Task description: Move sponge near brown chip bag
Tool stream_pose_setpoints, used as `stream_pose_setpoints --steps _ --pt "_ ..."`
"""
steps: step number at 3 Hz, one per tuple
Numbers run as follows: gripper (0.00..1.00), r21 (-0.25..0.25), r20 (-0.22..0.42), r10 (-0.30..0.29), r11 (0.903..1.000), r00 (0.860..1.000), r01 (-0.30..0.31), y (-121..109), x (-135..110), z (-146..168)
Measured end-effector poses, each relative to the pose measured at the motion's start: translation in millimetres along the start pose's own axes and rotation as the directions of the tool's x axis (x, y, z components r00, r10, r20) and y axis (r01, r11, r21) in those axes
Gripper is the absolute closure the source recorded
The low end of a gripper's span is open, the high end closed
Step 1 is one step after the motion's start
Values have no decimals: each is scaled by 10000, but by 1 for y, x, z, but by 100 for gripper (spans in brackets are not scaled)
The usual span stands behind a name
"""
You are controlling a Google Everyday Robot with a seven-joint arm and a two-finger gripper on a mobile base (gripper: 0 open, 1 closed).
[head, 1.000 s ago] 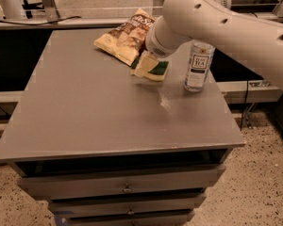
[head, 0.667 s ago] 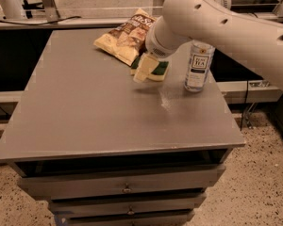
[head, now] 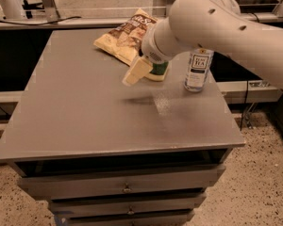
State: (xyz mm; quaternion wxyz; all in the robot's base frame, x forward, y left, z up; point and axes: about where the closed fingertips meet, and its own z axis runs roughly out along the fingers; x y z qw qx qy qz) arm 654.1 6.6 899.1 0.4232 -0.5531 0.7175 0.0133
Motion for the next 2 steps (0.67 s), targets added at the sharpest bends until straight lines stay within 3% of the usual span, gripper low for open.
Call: stream_pose_setpoints --steps 1,2 --pt "0 -360 1115 597 9978 9920 -561 31 -18 -18" --pt "0 -857 1983 993 9928 9751 -837 55 -19 -39"
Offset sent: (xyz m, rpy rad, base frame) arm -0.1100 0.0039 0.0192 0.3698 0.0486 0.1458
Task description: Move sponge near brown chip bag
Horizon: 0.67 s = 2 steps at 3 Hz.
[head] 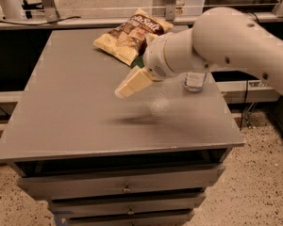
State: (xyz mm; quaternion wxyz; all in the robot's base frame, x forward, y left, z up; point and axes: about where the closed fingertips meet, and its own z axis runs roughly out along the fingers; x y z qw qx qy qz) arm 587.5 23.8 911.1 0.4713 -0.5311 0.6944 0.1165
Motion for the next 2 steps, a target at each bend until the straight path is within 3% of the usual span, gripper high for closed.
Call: stream_pose_setpoints --steps 2 --pt "0 -416 1415 827 9961 9865 -775 32 33 -63"
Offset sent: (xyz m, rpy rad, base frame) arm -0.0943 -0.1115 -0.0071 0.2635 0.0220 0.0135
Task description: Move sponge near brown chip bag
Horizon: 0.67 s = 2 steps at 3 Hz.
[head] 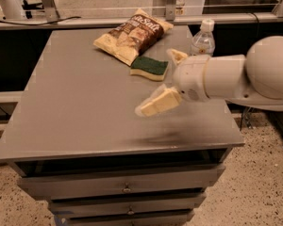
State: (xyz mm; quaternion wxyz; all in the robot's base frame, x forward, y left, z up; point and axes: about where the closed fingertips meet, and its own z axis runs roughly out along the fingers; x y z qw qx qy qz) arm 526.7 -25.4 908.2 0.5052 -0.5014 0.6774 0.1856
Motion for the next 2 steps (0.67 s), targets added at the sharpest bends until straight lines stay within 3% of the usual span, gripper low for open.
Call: stream_pose_setpoints --steps 2 --pt "0 -387 1136 586 9978 9918 -546 6 38 -76"
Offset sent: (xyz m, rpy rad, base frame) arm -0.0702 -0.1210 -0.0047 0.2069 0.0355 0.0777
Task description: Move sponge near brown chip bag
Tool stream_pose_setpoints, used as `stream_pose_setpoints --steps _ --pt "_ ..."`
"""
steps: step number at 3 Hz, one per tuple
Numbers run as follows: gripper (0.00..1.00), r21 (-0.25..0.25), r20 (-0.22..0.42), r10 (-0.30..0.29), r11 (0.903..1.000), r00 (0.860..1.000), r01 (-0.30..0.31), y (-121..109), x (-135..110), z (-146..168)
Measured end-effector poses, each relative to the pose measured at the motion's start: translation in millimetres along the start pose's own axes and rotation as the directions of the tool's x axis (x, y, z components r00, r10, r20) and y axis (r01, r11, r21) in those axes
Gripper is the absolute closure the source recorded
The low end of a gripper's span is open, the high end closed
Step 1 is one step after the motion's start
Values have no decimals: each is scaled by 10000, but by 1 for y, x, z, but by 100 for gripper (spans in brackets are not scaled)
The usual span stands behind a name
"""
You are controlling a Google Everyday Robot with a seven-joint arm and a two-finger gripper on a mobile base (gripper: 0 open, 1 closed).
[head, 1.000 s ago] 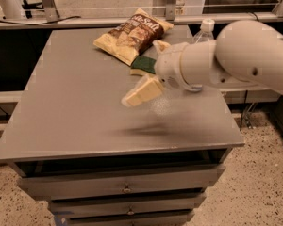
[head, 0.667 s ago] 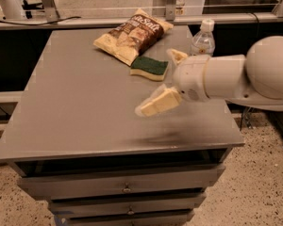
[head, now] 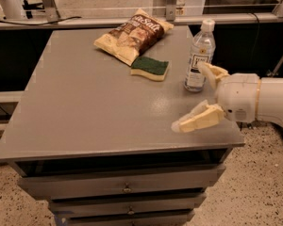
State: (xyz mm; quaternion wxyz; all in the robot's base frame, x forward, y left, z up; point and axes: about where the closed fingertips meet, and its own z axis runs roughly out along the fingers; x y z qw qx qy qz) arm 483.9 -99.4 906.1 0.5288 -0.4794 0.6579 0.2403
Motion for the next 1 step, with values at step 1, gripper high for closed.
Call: stream_pose_setpoints --steps 1 --pt "0 -194 30 -4 9998 10000 4 5 0 -1"
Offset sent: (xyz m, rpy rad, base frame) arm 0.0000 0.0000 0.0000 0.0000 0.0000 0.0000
